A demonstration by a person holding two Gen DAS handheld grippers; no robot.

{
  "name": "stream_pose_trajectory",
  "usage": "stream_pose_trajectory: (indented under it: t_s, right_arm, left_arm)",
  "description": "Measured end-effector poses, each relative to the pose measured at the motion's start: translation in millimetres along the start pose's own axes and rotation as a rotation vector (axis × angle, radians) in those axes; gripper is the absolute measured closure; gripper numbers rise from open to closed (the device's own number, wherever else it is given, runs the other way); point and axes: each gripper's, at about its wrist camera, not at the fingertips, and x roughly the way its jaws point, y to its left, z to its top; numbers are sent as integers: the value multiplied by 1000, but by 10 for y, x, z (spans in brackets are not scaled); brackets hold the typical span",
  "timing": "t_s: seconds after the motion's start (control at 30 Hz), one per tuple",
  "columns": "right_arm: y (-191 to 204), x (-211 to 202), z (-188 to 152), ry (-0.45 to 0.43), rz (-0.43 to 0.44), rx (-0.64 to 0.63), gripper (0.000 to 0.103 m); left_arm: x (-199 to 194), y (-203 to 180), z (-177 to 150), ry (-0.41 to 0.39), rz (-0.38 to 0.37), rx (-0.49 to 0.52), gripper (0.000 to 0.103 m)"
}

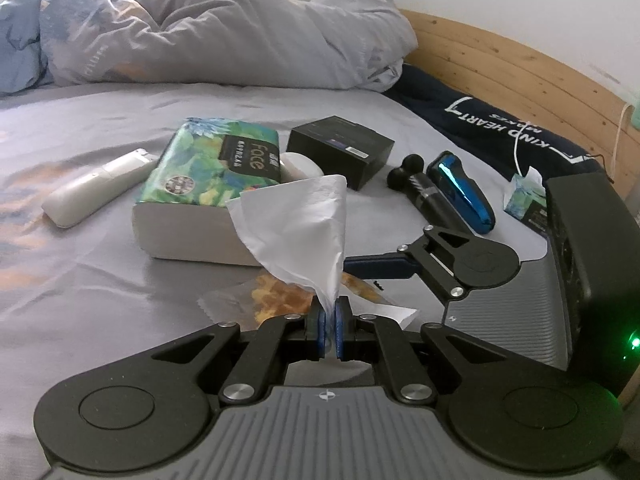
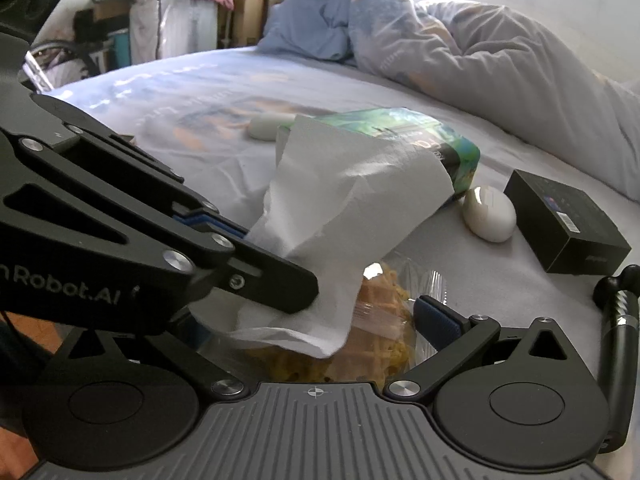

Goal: Clean container
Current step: 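Press the tissue onto the wrapper and rub with the left gripper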

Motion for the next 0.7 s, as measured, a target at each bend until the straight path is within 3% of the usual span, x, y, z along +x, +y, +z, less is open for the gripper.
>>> stream_pose_trajectory:
  t_s: [0.7]
  right_arm:
    - [-36,2,-6,-2,-2,2,0]
  left_arm:
    - [31,-95,-11,11,-4,26,94]
